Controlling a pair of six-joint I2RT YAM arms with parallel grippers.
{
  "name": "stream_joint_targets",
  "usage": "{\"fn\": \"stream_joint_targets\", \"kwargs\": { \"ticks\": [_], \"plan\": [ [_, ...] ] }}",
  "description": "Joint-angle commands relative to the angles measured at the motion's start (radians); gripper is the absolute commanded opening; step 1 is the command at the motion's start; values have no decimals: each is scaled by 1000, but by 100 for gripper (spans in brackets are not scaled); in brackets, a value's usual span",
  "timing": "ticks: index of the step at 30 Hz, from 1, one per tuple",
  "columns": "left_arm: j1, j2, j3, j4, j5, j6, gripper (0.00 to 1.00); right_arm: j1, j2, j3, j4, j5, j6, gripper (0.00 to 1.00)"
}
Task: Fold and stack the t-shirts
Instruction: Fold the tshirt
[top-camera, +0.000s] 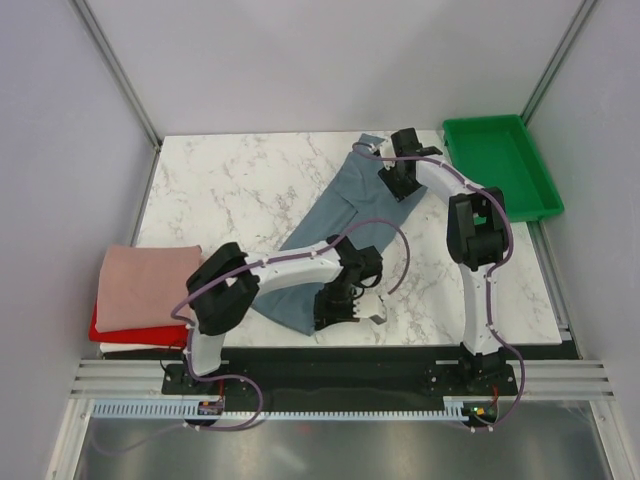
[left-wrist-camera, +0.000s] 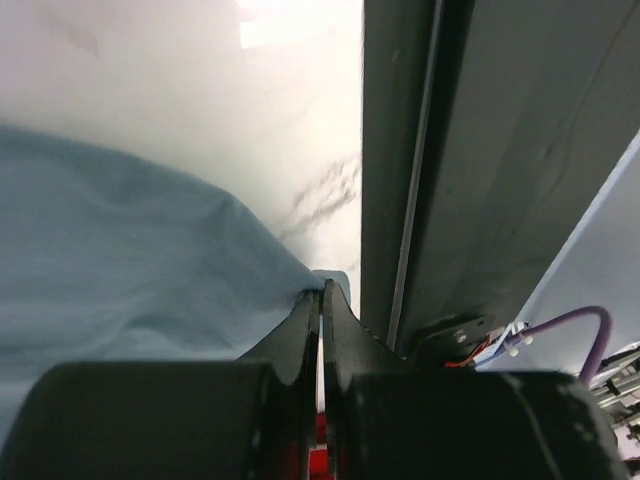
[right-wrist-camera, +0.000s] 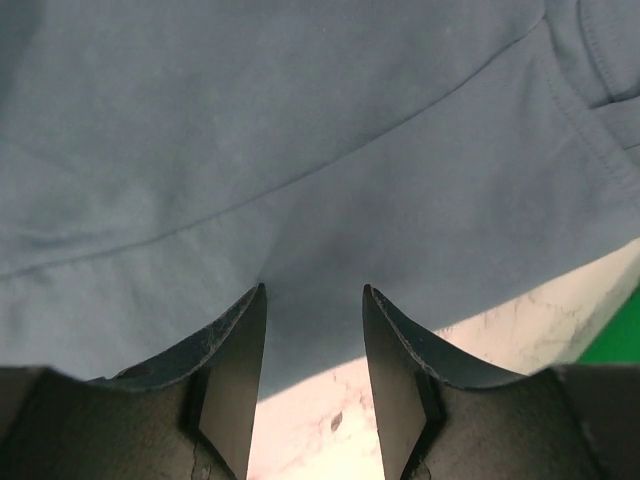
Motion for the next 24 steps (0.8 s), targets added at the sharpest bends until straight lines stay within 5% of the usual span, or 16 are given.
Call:
{"fn": "stream_joint_targets", "kwargs": {
  "ticks": [1,5,12,18,24],
  "plan": [
    [-58,97,149,-35,92,-44,2,-4,78,101,-9,44,-12,51],
    [-106,171,233,-40,132,-66,4,-4,166,220,-33,32,-8,51],
    [-137,159,384,-67,204,-101,39,-4,278,419,-39,-46,43,51],
    [-12,6,424,-38,99,-98,41,-20,131,345,-6,-20,77,52],
    [186,-24,237,70,73,-70,37,-23,-62,154,8,-78,121,53]
  ]
}}
